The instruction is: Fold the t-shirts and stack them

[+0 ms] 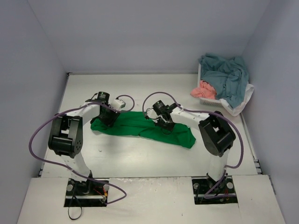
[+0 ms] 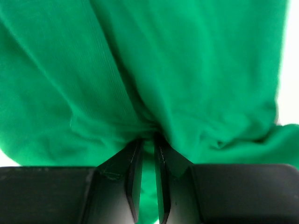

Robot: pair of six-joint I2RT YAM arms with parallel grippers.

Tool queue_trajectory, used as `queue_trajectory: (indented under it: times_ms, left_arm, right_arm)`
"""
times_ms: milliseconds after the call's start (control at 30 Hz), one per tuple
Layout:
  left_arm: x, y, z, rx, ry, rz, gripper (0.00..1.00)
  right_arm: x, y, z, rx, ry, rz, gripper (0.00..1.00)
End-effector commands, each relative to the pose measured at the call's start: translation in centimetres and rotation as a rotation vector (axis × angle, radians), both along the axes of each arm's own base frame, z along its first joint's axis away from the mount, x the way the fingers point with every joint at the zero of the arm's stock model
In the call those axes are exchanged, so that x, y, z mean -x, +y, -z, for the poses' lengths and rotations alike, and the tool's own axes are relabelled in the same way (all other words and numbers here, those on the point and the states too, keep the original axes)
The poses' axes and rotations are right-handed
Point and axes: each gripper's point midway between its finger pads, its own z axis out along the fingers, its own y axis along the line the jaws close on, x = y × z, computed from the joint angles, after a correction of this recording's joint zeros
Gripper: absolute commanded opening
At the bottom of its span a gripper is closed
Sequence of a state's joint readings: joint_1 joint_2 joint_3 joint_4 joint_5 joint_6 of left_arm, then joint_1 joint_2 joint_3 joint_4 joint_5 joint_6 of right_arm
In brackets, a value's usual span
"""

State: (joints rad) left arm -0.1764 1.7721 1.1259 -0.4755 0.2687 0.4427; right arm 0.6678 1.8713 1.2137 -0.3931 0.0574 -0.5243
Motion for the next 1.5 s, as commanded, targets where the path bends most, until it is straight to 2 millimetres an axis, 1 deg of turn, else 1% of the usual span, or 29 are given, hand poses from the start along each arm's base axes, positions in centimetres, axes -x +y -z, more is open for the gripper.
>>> queue_trajectory:
  times_ms: [0,133,167,233,267,300,333,367,400,433,467,500,533,667,733,800,833,900,933,967,1067,1100,1200,1267,1333,1367,1400,1433,1467]
  left_arm:
    - [-0.9,-0.3,-1.2,0.005,-0.05,0.025,0.33]
    - [-0.4,-0.3,-1.2,0.007,-0.047,0.034,0.33]
    - [-0.3,-0.3,-1.3,0.009,-0.047,0.035,0.33]
    - [0.2,-0.1,-1.2,0.009,-0.034,0.039,0.33]
    - [0.4,-0.1,-1.2,0.011,-0.029,0.042,0.33]
    - [0.7,-0.2,-1.2,0.013,-0.022,0.048,0.33]
    - [1.0,-0.1,-1.1,0.015,-0.016,0.047,0.33]
    - [1.2,-0.1,-1.1,0.015,-0.011,0.052,0.33]
    - [1.6,0.0,-1.0,0.012,0.0,0.058,0.33]
    - [2.0,0.1,-0.9,0.011,0.009,0.061,0.33]
    - [2.3,-0.1,-0.9,0.018,0.017,0.07,0.33]
    - [2.9,-0.1,-1.1,0.021,0.035,0.078,0.33]
    - [3.4,-0.2,-1.1,0.028,0.046,0.086,0.33]
    - [5.4,-0.7,-1.8,0.065,0.098,0.126,0.33]
    - [6.7,-1.4,-2.6,0.109,0.129,0.152,0.33]
    - [8.0,-1.8,-3.4,0.141,0.161,0.179,0.33]
    - [8.6,-2.6,-3.9,0.185,0.179,0.198,0.33]
    - [10.1,-3.4,-4.8,0.224,0.224,0.233,0.33]
    - [10.8,-4.3,-5.3,0.272,0.244,0.26,0.33]
    - [12.0,-4.6,-5.6,0.286,0.279,0.289,0.33]
    - [13.5,-6.1,-6.3,0.318,0.311,0.357,0.33]
    - [14.1,-6.5,-6.4,0.32,0.321,0.371,0.33]
    - [15.4,-7.8,-6.2,0.316,0.346,0.434,0.33]
    - [16.2,-8.5,-6.0,0.314,0.371,0.465,0.33]
    - [15.7,-8.9,-6.1,0.318,0.351,0.463,0.33]
    - [14.7,-9.1,-6.9,0.318,0.299,0.452,0.33]
    - [14.3,-9.2,-7.4,0.316,0.269,0.448,0.33]
    - [13.8,-9.3,-8.0,0.315,0.237,0.443,0.33]
    - [12.9,-9.5,-8.7,0.318,0.193,0.427,0.33]
  right_arm:
    - [0.0,0.4,1.0,-0.01,0.049,0.0,0.13]
    - [-0.9,0.7,2.3,0.0,0.071,0.002,0.13]
    - [-1.6,1.1,2.7,-0.001,0.072,0.006,0.13]
    - [-2.9,0.9,2.9,-0.009,0.066,0.035,0.13]
    - [-3.4,0.8,3.7,-0.002,0.076,0.047,0.13]
    - [-4.9,1.2,3.2,-0.022,0.052,0.063,0.13]
    - [-6.0,0.8,3.3,-0.028,0.044,0.094,0.13]
    - [-6.5,0.5,4.1,-0.021,0.056,0.108,0.13]
    - [-8.0,0.9,3.6,-0.033,0.027,0.117,0.13]
    - [-8.6,0.3,4.5,-0.018,0.035,0.132,0.13]
    - [-9.4,0.1,4.6,-0.017,0.025,0.142,0.13]
    - [-10.7,0.5,4.3,-0.029,0.002,0.146,0.13]
    - [-11.2,0.1,5.1,-0.016,0.007,0.152,0.13]
    - [-13.7,0.6,5.9,-0.011,-0.019,0.138,0.14]
    - [-15.1,1.2,6.1,-0.021,-0.041,0.135,0.15]
    - [-16.0,1.9,6.2,-0.034,-0.053,0.128,0.15]
    - [-16.9,2.6,6.1,-0.05,-0.069,0.125,0.16]
    - [-17.8,3.3,5.9,-0.075,-0.081,0.122,0.16]
    - [-18.0,3.7,6.2,-0.085,-0.08,0.115,0.17]
    - [-18.6,5.0,5.4,-0.132,-0.088,0.097,0.17]
    - [-19.3,6.4,4.8,-0.173,-0.101,0.082,0.18]
    - [-19.4,7.6,4.3,-0.205,-0.102,0.061,0.19]
    - [-19.6,9.5,3.5,-0.258,-0.109,0.039,0.22]
    - [-19.2,10.8,3.3,-0.288,-0.1,0.02,0.24]
    - [-19.3,11.2,2.7,-0.288,-0.117,0.035,0.26]
    - [-19.2,11.3,2.2,-0.297,-0.121,0.042,0.27]
    - [-19.1,11.4,1.7,-0.308,-0.123,0.052,0.31]
    - [-19.2,11.3,0.3,-0.326,-0.137,0.065,0.32]
    - [-19.1,11.4,-0.3,-0.34,-0.142,0.086,0.33]
